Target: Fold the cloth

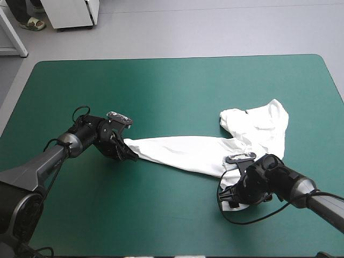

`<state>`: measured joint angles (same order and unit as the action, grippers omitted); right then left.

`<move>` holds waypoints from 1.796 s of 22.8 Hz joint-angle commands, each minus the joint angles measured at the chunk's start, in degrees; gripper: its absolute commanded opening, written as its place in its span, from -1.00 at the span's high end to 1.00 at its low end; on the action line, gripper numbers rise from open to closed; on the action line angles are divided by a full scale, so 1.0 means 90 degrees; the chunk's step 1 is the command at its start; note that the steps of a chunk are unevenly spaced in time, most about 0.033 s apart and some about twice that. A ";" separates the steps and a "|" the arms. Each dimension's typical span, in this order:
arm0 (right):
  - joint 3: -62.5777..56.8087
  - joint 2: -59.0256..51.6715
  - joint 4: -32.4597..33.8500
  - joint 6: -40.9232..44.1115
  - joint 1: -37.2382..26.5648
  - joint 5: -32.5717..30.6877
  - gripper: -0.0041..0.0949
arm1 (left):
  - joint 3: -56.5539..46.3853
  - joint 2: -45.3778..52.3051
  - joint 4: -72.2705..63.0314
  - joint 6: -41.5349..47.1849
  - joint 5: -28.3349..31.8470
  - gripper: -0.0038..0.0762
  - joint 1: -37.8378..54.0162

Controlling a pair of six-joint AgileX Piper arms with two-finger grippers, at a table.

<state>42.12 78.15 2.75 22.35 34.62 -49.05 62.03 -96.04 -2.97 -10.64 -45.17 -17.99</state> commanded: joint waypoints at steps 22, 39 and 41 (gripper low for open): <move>0.6390 -0.2046 0.2159 -0.0705 0.0002 -0.2300 0.95 | 0.5498 0.1977 0.0738 0.0333 -0.1902 0.93 -0.0041; 0.9375 -0.1965 0.4196 -0.1759 0.0002 -0.0072 0.96 | 0.9210 0.2013 0.3432 0.0335 -0.2056 0.93 -0.0041; 0.9363 -0.1772 0.4063 -0.1759 0.0002 -0.0245 0.96 | 0.9126 0.1966 0.3434 0.0335 -0.2241 0.93 -0.0041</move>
<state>124.72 61.55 32.97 6.49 35.22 -54.68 143.80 -79.13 19.79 -8.18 -67.68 -18.73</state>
